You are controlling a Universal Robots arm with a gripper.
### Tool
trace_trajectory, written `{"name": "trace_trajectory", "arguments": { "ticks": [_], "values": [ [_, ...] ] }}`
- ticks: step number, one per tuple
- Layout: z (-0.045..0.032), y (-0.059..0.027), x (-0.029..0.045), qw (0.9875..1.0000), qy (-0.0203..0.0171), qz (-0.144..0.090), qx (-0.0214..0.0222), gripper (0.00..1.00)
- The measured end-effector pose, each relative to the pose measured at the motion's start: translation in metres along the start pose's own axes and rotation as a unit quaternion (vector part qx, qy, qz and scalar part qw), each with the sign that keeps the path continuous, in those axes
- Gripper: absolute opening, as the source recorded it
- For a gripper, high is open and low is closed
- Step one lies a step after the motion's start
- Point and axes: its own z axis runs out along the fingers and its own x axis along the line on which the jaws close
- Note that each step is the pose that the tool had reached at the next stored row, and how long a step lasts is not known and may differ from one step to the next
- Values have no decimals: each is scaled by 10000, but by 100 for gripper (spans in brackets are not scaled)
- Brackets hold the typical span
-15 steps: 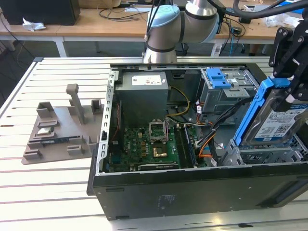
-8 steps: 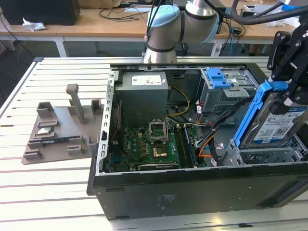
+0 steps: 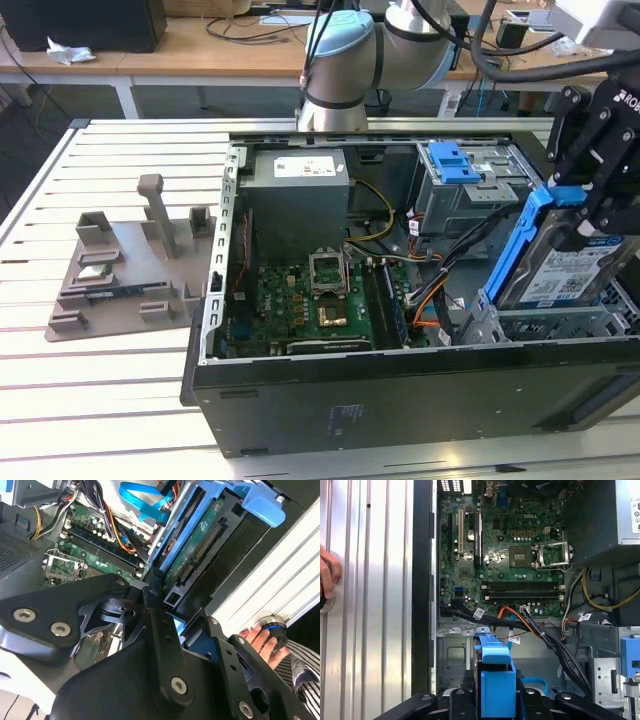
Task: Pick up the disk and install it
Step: 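Insert the disk into the insertion slot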
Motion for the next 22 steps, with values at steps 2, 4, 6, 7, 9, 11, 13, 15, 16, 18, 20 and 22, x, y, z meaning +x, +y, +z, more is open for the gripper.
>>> {"name": "trace_trajectory", "arguments": {
  "ticks": [2,4,6,7,9,11,13,15,16,18,20,22],
  "values": [
    [30,-2,0,10000,0,0,-1,37],
    [86,-6,0,10000,-1,0,-1,37],
    [102,-8,0,10000,1,0,-1,37],
    [104,-8,0,10000,0,0,-1,37],
    [106,-8,0,10000,-3,0,-2,37],
    [106,-8,0,10000,0,0,0,45],
    [106,-8,0,10000,0,0,-1,45],
    [107,-8,0,10000,0,0,-1,36],
    [108,-8,0,10000,-1,0,-1,30],
    [108,-8,0,10000,0,0,-1,18],
    [109,-8,0,10000,0,0,-1,11],
    [110,-8,0,10000,0,0,-1,11]
  ]
}}
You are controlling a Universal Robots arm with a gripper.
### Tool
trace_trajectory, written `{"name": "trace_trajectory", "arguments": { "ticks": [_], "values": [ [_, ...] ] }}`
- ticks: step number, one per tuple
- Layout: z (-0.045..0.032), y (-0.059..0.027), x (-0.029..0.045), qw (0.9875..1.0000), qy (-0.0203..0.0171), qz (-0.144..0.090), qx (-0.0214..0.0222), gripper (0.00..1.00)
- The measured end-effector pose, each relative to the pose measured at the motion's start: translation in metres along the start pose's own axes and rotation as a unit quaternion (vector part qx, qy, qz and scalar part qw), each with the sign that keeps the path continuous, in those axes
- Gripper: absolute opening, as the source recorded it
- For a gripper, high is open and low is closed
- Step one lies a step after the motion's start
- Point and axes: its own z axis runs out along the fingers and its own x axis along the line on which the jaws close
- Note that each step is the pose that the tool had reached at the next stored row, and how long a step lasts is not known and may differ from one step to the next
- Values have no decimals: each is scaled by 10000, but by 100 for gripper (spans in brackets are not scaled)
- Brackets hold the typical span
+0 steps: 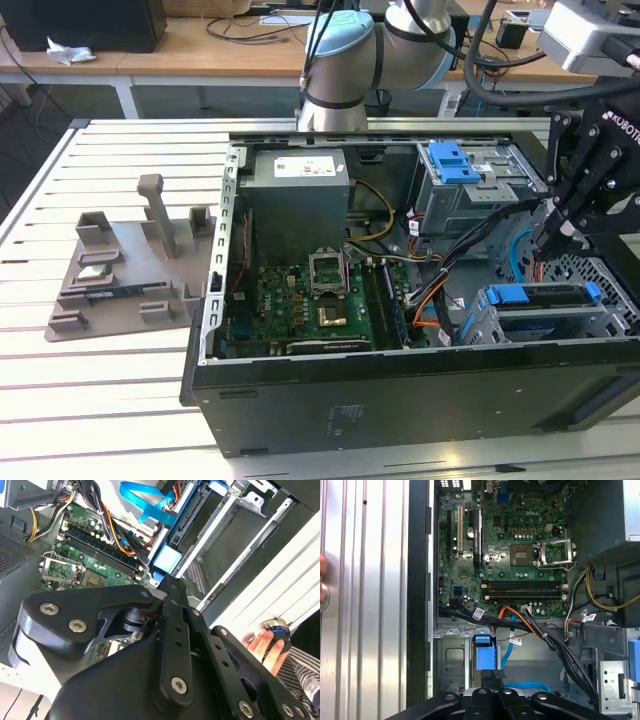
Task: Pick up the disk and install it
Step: 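Insert the disk into the insertion slot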
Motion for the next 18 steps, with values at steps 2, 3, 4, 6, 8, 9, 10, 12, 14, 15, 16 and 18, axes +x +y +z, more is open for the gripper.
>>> {"name": "trace_trajectory", "arguments": {
  "ticks": [2,3,4,6,8,9,10,12,14,15,16,18],
  "values": [
    [1,0,0,10000,0,0,0,11],
    [3,-7,0,10000,-1,-1,0,11],
    [2,-42,0,10000,2,0,0,11],
    [31,-198,-12,10000,24,1,-18,11],
    [52,-273,-23,10000,34,3,-28,11],
    [71,-333,-40,10000,39,2,-34,11],
    [81,-360,-46,10000,42,3,-37,11],
    [102,-421,-56,10000,47,3,-44,11],
    [110,-477,-61,10000,46,3,-47,11],
    [111,-492,-62,10000,46,3,-47,11],
    [110,-500,-62,10000,47,3,-47,11],
    [111,-501,-62,10000,46,4,-47,11]
  ]
}}
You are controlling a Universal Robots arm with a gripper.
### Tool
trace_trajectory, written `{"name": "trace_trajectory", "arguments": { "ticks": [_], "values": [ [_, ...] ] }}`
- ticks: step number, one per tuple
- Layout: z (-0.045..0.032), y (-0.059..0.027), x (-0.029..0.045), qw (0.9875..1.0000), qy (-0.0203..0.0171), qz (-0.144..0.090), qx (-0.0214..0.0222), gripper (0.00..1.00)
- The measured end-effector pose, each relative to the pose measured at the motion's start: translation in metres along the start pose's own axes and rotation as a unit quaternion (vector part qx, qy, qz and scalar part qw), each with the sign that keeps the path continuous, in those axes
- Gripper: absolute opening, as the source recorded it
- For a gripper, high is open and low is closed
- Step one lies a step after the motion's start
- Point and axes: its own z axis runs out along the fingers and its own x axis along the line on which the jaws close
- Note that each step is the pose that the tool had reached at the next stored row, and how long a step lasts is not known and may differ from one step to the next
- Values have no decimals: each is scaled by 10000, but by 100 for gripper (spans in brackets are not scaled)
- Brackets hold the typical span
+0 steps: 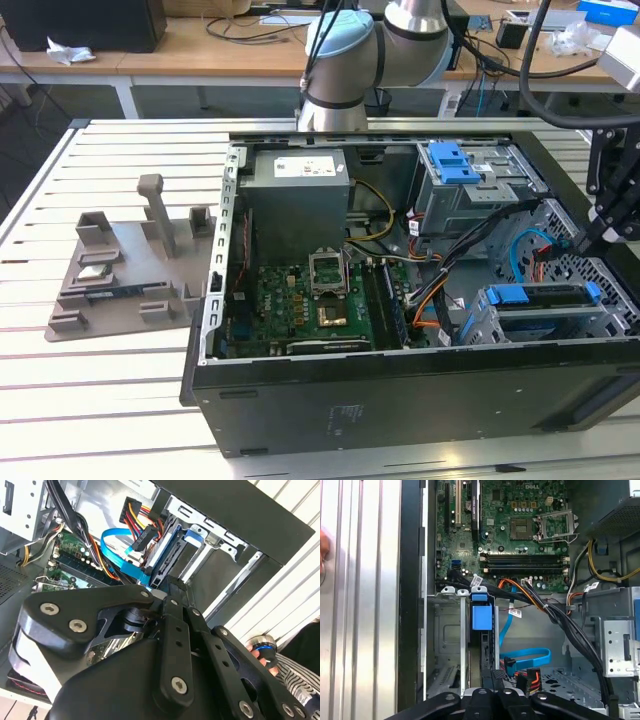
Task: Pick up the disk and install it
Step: 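Insert the disk into the insertion slot, then insert the first disk wire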
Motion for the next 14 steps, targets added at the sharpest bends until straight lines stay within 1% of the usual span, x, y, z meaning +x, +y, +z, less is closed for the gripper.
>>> {"name": "trace_trajectory", "arguments": {
  "ticks": [14],
  "values": [
    [-1,-4,0,10000,0,-1,0,11]
  ]
}}
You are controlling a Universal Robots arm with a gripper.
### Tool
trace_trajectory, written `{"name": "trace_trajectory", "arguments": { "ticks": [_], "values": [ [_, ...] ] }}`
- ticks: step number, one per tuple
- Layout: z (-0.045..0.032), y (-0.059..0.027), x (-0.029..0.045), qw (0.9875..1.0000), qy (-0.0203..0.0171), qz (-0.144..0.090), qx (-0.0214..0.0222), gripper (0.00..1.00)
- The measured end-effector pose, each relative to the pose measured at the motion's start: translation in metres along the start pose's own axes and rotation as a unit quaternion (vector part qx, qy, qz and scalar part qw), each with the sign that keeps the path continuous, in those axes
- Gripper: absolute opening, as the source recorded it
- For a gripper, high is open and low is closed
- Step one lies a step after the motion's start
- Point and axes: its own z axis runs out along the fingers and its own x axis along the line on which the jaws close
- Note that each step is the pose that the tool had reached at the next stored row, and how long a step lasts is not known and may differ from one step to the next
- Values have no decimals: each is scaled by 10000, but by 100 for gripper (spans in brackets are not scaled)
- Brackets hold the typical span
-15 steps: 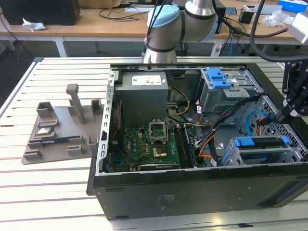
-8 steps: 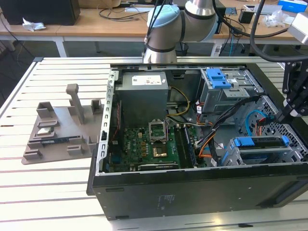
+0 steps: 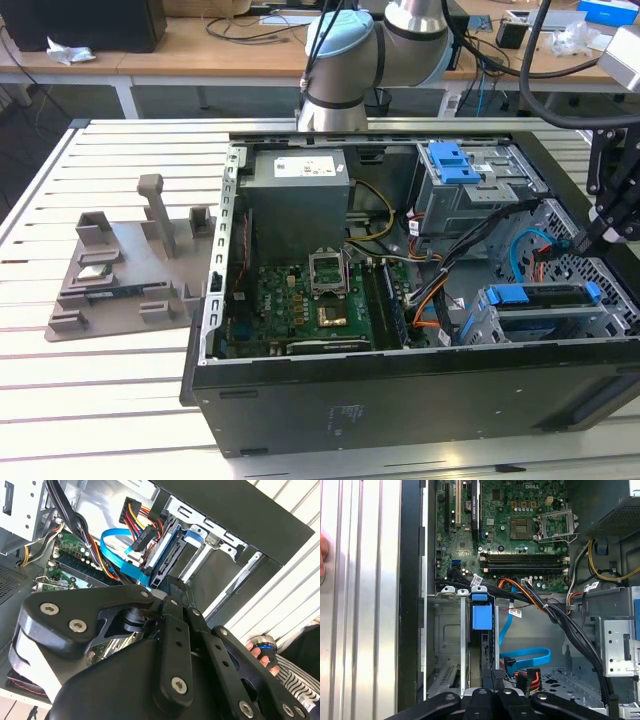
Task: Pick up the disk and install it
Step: 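Insert the first disk wire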
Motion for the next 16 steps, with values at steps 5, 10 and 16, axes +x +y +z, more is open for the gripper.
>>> {"name": "trace_trajectory", "arguments": {
  "ticks": [5,10,16],
  "values": [
    [0,-1,0,10000,0,0,0,24],
    [0,-3,0,10000,0,0,0,54],
    [-5,-87,-101,10000,21,-3,0,54]
  ]
}}
